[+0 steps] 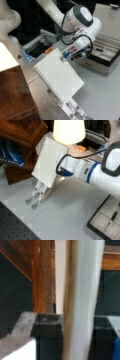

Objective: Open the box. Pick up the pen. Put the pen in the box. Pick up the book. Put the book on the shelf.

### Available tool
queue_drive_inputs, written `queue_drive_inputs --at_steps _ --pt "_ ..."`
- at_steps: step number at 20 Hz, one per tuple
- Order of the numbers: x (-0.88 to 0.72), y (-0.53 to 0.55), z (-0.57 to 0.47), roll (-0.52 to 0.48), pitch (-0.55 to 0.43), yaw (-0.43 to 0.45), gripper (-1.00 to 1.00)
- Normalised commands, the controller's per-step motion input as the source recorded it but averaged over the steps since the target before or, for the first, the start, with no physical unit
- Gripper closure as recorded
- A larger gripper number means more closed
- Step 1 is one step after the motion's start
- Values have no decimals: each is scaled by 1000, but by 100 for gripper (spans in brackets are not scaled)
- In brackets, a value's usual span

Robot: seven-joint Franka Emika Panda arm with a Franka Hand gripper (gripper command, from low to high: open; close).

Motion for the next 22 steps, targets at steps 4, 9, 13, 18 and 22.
queue_drive_inputs --at_steps 4,9,13,18,22 --pt "87 34 386 -204 138 54 100" --pt "33 61 527 -181 204 -21 100" --pt "5 47 487 -140 186 -83 100" --pt "-70 15 335 -102 102 -119 100" --pt "-177 -91 257 -72 70 -131 100"
